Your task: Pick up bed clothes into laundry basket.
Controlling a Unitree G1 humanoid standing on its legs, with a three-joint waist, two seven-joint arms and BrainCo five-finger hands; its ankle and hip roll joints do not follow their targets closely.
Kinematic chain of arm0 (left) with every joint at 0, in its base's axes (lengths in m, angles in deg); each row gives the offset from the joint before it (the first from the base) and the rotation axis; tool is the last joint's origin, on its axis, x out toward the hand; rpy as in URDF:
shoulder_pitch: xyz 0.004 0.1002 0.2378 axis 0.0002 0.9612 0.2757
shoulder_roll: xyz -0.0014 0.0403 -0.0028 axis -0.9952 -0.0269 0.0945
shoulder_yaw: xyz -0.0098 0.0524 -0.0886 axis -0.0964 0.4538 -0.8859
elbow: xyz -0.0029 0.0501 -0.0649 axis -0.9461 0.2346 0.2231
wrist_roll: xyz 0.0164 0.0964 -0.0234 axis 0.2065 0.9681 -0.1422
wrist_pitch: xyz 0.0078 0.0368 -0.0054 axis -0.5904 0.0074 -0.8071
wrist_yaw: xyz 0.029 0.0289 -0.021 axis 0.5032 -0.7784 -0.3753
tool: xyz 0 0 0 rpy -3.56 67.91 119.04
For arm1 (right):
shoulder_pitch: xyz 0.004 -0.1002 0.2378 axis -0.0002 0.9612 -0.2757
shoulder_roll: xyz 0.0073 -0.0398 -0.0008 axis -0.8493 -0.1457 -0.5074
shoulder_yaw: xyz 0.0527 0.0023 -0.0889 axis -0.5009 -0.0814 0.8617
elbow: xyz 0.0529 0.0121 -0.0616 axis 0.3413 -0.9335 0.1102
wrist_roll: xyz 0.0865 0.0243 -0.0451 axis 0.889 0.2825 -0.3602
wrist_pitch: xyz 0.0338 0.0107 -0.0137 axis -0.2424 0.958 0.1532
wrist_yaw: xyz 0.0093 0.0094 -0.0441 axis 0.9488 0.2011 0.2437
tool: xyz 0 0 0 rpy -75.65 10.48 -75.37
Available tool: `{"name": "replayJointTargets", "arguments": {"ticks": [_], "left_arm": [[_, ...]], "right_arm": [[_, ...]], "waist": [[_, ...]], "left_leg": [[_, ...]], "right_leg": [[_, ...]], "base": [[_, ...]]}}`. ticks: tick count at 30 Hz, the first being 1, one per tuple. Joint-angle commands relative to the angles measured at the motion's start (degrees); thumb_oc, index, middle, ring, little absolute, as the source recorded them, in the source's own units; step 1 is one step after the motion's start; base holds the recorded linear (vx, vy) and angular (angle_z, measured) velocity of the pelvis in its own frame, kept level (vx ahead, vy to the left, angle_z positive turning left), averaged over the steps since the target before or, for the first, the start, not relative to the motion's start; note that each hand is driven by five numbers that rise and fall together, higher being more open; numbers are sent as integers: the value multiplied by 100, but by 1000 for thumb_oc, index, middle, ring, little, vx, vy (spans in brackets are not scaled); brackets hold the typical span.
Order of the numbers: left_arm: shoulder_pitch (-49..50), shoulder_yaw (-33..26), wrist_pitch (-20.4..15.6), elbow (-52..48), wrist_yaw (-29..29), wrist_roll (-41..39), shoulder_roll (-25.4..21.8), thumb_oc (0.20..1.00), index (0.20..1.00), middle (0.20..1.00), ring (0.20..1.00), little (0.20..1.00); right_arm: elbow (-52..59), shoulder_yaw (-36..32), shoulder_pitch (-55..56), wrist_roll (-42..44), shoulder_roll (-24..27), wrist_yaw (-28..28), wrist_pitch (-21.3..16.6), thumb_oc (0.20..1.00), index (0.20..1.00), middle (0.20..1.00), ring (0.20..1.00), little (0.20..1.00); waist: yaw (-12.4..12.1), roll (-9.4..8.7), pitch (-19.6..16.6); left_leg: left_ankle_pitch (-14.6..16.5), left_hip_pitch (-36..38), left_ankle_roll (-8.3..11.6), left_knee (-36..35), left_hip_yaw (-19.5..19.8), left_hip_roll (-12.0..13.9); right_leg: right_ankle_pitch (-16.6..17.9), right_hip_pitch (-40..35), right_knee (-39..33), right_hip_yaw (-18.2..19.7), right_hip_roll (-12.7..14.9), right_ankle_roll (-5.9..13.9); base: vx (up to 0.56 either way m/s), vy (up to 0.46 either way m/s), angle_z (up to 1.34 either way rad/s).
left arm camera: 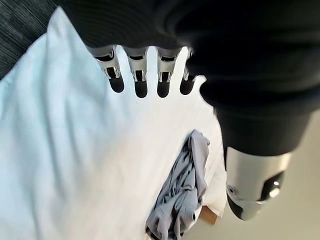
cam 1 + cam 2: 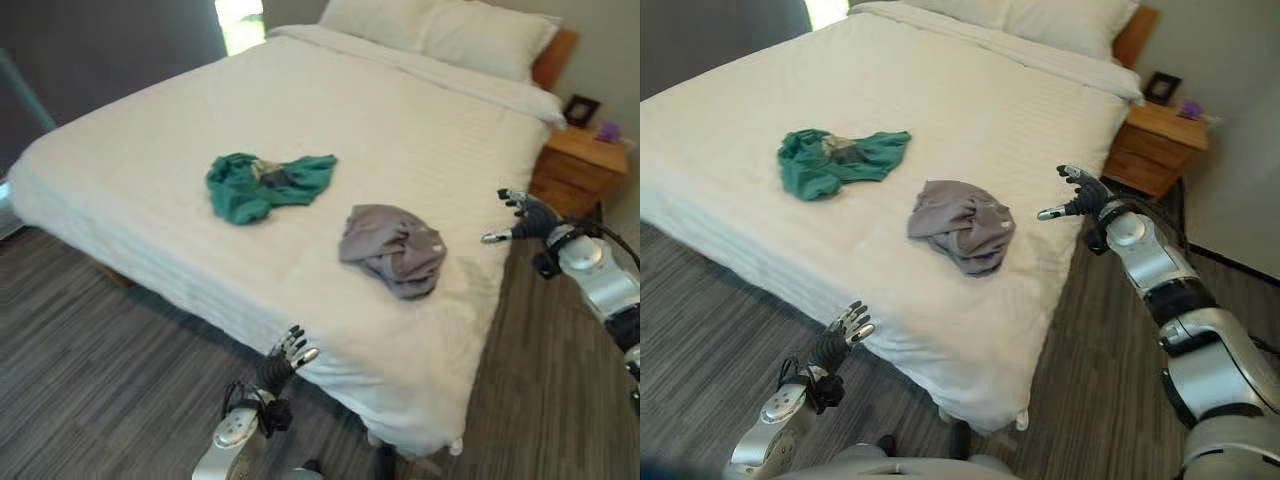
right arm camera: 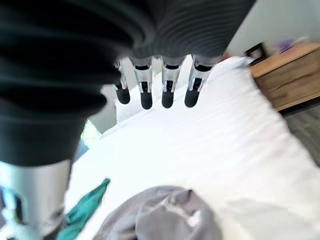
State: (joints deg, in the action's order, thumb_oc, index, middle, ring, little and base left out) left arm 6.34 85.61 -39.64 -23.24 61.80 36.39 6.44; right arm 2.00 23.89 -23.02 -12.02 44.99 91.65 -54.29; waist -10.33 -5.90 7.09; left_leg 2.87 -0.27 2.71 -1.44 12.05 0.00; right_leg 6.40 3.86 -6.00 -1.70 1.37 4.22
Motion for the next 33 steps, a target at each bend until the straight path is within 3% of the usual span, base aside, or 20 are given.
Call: {"name": "replayJointTargets", "arguments": {"ticks": [1, 6, 13, 14, 15, 19, 22, 27, 28, 30, 33], "left_arm": [[-353, 73, -224, -368, -9, -237, -242, 1000, 1000, 1000, 1000, 1000], [-393, 118, -285, -350, -53, -346, -358, 1000, 1000, 1000, 1000, 1000], [-593, 235, -306, -230, -153, -354, -184, 1000, 1000, 1000, 1000, 1000], [-644, 242, -307, -210, -169, -340, -134, 1000, 1000, 1000, 1000, 1000], [-709, 263, -322, -158, -185, -324, -82, 1000, 1000, 1000, 1000, 1000], [-767, 134, -383, -65, -339, -330, 39, 1000, 1000, 1000, 1000, 1000], [-753, 69, -406, -78, -393, -348, 55, 1000, 1000, 1000, 1000, 1000], [-731, -494, -473, 8, -547, -516, 106, 1000, 1000, 1000, 1000, 1000], [-726, -480, -472, 5, -546, -516, 103, 1000, 1000, 1000, 1000, 1000], [-854, -879, -520, 31, -555, -444, -77, 1000, 1000, 1000, 1000, 1000], [-1257, -1538, -636, 178, -818, -264, -372, 1000, 1000, 1000, 1000, 1000]], "right_arm": [[-477, -94, -768, -283, 145, -401, -28, 1000, 1000, 1000, 1000, 1000], [-1680, 402, -1418, -1188, -190, -662, 27, 1000, 1000, 1000, 1000, 1000], [-2345, 306, -889, -1548, -503, -692, 91, 1000, 1000, 1000, 1000, 1000], [-2362, 332, -733, -1656, -577, -653, 91, 558, 558, 558, 558, 558], [-2368, 340, -523, -1784, -687, -644, 83, 200, 200, 200, 200, 200], [-1895, 255, 500, -1939, -1150, -515, 80, 200, 200, 200, 200, 200], [-1750, 195, 792, -1962, -1185, -521, 92, 200, 200, 200, 200, 200], [-480, -578, 2393, -2050, -579, -485, 102, 200, 200, 200, 200, 200], [-444, -602, 2428, -2056, -565, -476, 116, 200, 200, 200, 200, 200], [474, -1359, 3403, -2028, -88, -333, 110, 200, 200, 200, 200, 200], [1420, -2372, 4441, -1804, 184, -303, 140, 200, 200, 200, 200, 200]], "waist": [[-192, -3, 187], [-411, 208, 511], [-601, 394, 805], [-611, 411, 831], [-617, 430, 849], [-438, 398, 801], [-377, 383, 774], [80, 384, 681], [72, 387, 689], [302, 414, 720], [551, 482, 734]], "left_leg": [[-699, -347, -75, -266, 271, -306], [-986, -973, 37, -313, 610, -425], [-1122, -1400, 91, -324, 688, -427], [-1114, -1408, 96, -322, 680, -421], [-1107, -1410, 94, -319, 666, -413], [-1036, -1296, 96, -335, 568, -370], [-1015, -1251, 92, -345, 550, -366], [-824, -930, 116, -227, 396, -366], [-818, -912, 116, -225, 401, -367], [-584, -946, 293, 643, 125, -367], [-877, -1144, 461, 1275, -70, -117]], "right_leg": [[-362, -235, 100, -285, -142, 177], [-275, 312, 100, -650, -147, 180], [-225, 683, 100, -781, -143, 184], [-239, 679, 100, -789, -147, 183], [-250, 669, 100, -779, -147, 181], [-338, 568, 100, -665, -161, 143], [-363, 526, 100, -631, -162, 139], [-519, 227, 189, -559, -71, 96], [-529, 210, 196, -564, -69, 96], [-717, 46, 447, -519, 43, 25], [-855, -280, 613, -220, 238, 51]], "base": [[-143, -45, 41], [-130, -16, 45], [-56, -4, 21], [0, 0, 0], [27, 19, -3], [43, 26, -4], [32, 27, -16], [63, 28, -9], [69, 44, 2], [57, 58, 17], [72, 179, 13]]}}
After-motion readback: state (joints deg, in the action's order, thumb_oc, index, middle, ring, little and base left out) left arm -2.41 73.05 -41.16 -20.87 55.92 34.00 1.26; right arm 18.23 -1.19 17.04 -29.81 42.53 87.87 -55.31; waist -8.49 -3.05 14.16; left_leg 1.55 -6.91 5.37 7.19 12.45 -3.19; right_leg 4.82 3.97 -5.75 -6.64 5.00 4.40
